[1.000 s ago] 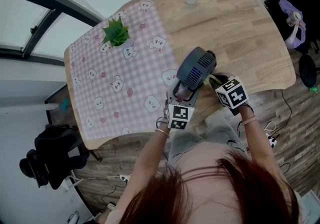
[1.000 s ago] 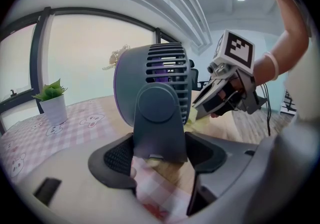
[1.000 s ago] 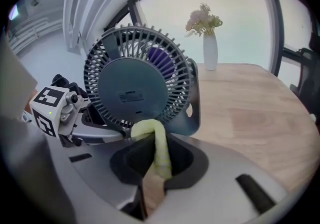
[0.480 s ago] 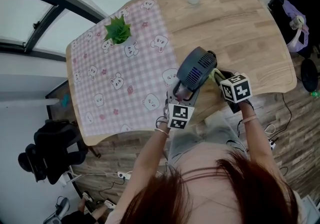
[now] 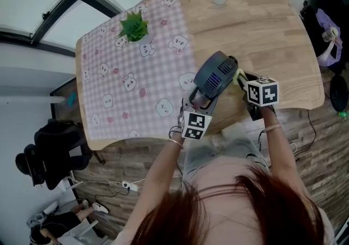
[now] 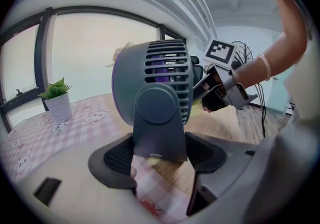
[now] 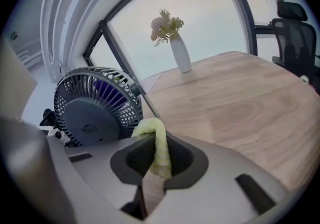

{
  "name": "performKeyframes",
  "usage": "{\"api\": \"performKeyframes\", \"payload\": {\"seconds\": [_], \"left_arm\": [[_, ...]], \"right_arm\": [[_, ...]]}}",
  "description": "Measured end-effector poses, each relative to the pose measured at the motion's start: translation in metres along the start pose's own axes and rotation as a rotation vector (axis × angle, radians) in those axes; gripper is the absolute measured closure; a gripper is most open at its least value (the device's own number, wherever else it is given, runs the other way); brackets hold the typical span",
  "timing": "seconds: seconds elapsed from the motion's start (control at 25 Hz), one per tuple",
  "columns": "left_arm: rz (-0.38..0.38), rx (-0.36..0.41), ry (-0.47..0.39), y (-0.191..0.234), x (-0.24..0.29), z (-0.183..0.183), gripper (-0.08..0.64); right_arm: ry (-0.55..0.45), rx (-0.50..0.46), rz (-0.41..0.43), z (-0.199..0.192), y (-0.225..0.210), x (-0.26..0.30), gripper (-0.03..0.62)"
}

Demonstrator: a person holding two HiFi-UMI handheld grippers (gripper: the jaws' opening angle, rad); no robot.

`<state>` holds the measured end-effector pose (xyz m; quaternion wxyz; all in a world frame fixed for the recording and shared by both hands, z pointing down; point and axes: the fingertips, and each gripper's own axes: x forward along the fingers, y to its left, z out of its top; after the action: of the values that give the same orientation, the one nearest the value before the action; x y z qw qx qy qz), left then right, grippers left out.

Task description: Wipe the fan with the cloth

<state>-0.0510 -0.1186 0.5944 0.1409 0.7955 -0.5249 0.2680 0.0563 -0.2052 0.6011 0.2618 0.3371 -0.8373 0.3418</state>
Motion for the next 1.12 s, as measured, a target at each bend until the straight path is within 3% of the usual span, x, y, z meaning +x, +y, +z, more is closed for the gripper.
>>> {"api": "performKeyframes", "payload": {"seconds": [0.32,0.68,1.12], "left_arm": [[0.060,-0.042,0.014,0.003,0.002,-0.001,0.249],[0.132,-0.106,0.033,0.002,0.003,0.000,0.249],[0.215,-0.172,0.054,0.001,-0.009,0.002,0.249]], "right_arm": [[0.000,0.050,0.069,0.004,-0.003,0.007,0.545],[-0.035,0.134,0.071,0.010,-0.034,-0.006,0.545],[-0.137,0.109,0.158,0.026,-0.025,-0.032,0.545]]}}
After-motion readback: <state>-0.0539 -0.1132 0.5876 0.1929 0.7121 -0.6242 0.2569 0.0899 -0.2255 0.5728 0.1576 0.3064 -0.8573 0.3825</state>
